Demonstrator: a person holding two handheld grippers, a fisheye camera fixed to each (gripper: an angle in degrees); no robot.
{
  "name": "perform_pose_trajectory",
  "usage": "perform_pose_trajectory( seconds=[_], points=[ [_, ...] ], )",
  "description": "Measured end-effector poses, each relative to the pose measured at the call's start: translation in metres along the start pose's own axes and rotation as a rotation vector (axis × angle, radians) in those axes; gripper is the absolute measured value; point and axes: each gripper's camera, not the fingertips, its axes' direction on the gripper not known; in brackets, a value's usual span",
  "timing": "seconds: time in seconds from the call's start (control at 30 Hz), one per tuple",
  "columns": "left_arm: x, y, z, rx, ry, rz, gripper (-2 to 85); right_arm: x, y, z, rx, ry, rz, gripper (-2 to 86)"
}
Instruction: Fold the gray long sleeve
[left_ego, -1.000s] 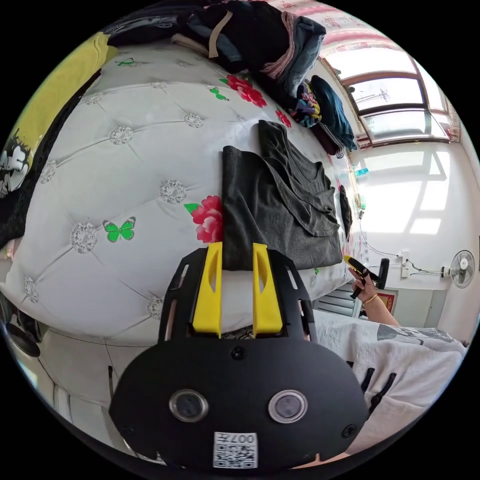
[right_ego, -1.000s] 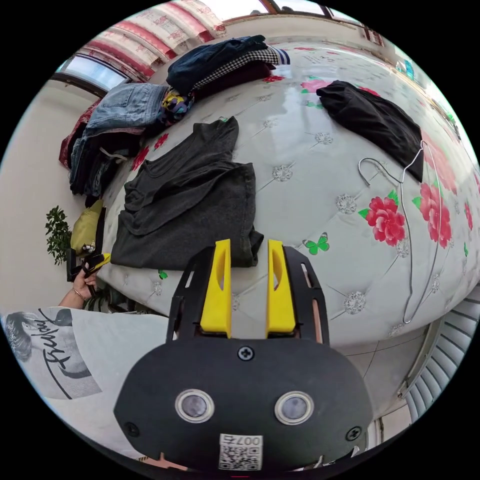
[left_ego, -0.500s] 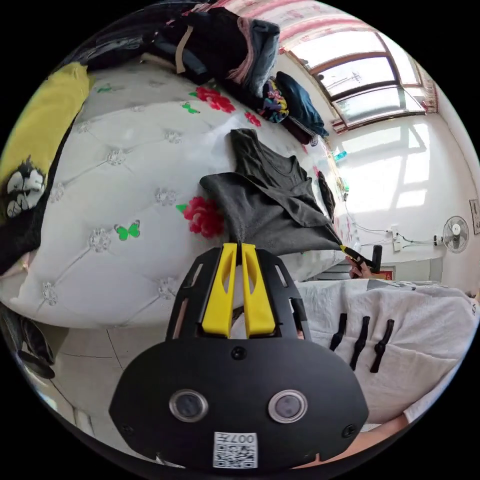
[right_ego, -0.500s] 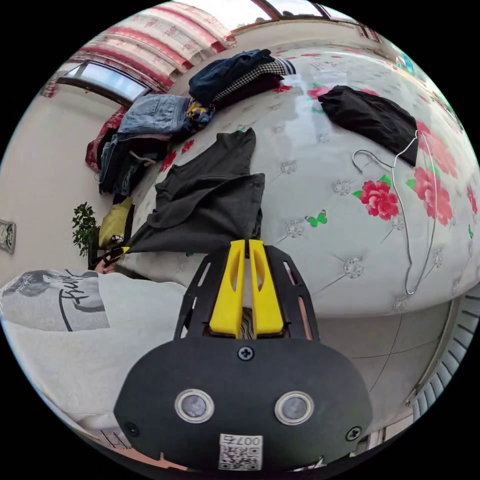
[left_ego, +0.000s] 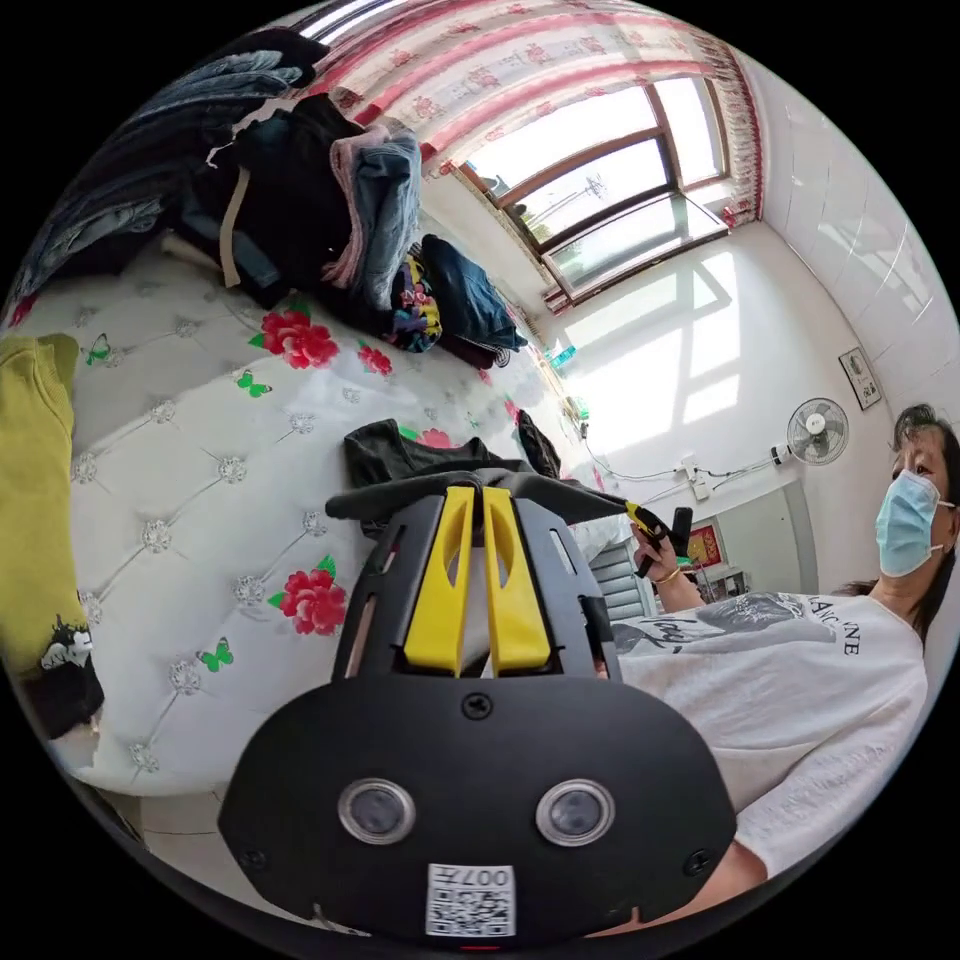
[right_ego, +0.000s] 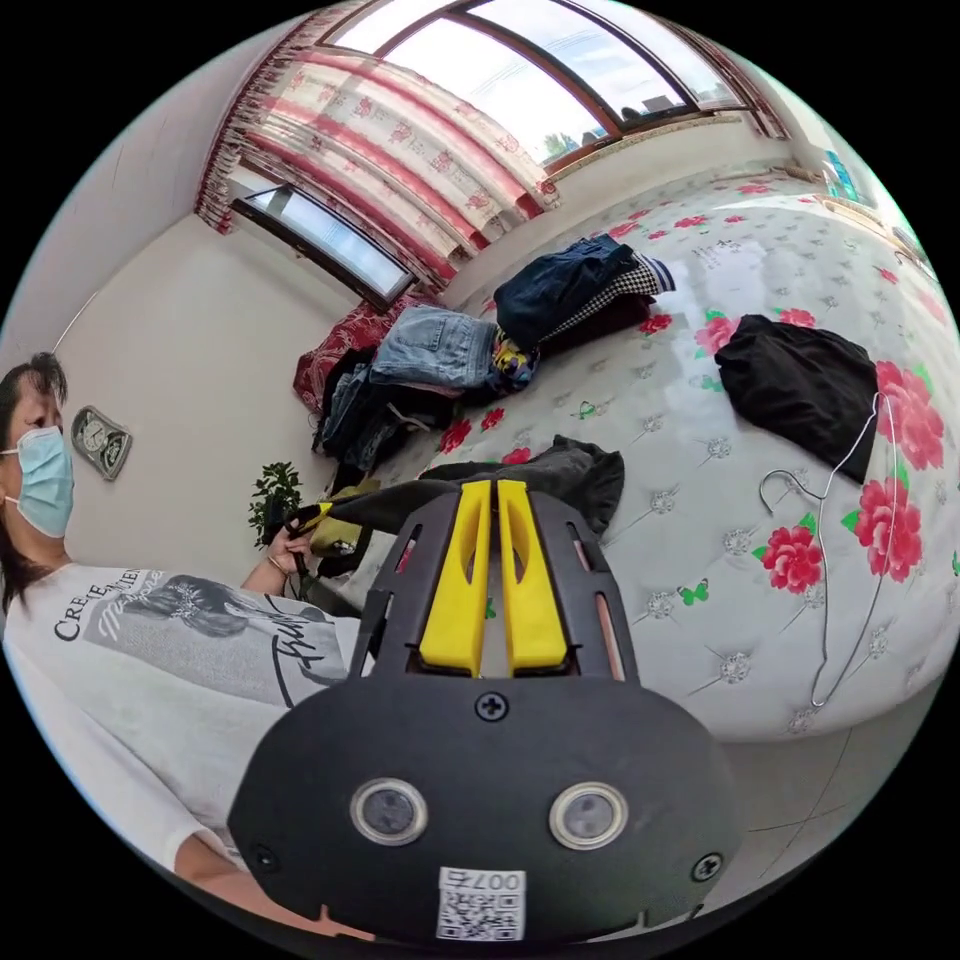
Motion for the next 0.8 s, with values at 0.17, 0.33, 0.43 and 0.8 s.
perform_pose_trajectory(
  seconds=[0.17,0.33,0.43,0.8],
  points=[
    [0.0,0.045,0.008,-0.148,-0.046,-0.011,-0.8,0.016,0.048,-0.007,-0.096,0.052,0.066,-0.2],
    [-0.036,0.11,0.014,-0.223,0.0,-0.2,-0.8,0.046,0.103,-0.006,-0.179,0.032,0.22,-0.3],
    [-0.049,0.129,0.017,-0.252,0.032,-0.254,-0.8,0.055,0.118,-0.004,-0.208,0.021,0.26,-0.3],
    [-0.039,0.114,0.013,-0.233,0.086,-0.107,-0.8,0.066,0.12,-0.004,-0.196,-0.067,0.274,-0.2]
  ],
)
